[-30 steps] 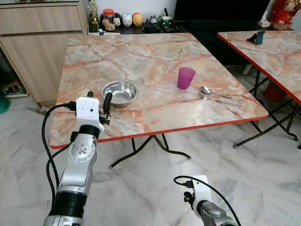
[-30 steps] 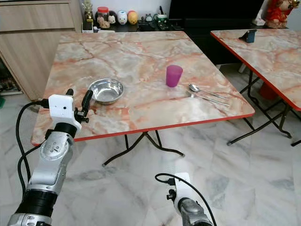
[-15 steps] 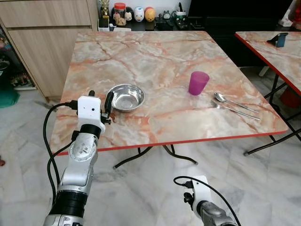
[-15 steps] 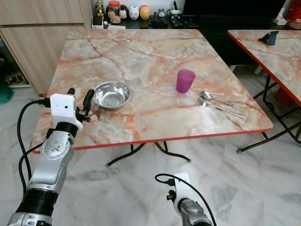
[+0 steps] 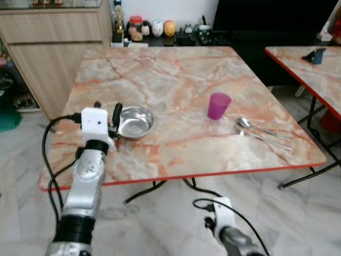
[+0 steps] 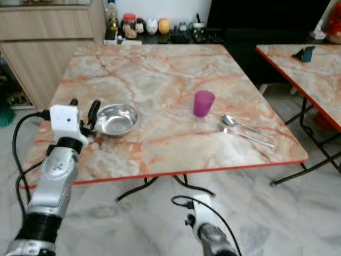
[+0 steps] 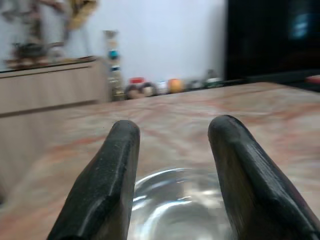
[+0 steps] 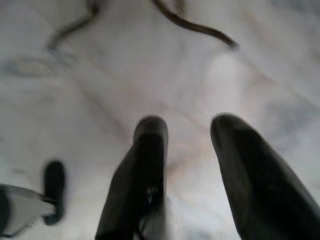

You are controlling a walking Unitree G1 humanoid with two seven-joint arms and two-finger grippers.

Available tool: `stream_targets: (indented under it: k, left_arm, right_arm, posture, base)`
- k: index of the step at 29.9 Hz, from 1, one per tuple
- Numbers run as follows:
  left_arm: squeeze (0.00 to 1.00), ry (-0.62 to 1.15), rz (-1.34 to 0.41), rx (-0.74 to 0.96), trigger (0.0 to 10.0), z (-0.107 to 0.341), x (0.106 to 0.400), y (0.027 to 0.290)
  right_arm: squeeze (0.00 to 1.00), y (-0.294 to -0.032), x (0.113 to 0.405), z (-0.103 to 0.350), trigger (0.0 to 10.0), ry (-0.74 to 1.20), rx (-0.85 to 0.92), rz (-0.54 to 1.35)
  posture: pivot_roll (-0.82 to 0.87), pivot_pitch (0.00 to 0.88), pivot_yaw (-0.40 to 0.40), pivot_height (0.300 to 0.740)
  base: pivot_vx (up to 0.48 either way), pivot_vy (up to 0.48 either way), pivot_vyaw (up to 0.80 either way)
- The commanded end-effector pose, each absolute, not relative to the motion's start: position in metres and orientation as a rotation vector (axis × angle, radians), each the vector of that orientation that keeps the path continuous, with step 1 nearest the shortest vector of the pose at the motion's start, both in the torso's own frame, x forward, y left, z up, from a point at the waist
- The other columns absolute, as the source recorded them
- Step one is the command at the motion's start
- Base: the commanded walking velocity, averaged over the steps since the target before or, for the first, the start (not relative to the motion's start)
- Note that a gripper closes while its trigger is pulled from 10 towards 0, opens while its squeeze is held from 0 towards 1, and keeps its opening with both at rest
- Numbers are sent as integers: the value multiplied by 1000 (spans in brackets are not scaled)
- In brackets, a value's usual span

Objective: Setting the table

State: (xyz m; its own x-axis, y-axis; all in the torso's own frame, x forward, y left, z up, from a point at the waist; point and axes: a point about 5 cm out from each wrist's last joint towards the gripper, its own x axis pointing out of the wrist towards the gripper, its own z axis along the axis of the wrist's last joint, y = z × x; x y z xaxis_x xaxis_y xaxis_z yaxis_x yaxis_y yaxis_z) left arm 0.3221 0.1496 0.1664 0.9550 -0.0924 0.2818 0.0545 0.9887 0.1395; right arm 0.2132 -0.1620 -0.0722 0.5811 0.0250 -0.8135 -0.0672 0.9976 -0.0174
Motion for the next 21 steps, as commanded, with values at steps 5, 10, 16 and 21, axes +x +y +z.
stream_targets:
  k: [5,10,16,21]
  left_arm:
    - [0,-304,-63,158,10000,171,323,158]
    - [0,-293,-65,163,10000,169,323,157]
    - [0,-288,-56,169,10000,169,324,158]
    - [0,-290,-56,172,10000,169,324,158]
  right_arm:
    - [0,-159,220,-68,10000,924,-48,61]
    - [0,-159,220,-68,10000,924,-50,60]
    - [0,-159,220,-68,10000,924,-50,60]
    - [0,-159,220,-68,10000,925,-51,62]
  posture:
    - [52,0,-87,740]
    - [51,0,-88,740]
    - [49,0,-88,740]
    - [49,0,-88,740]
  base:
    - [254,0,0]
    - [49,0,0]
    - [0,0,0]
    - [0,0,0]
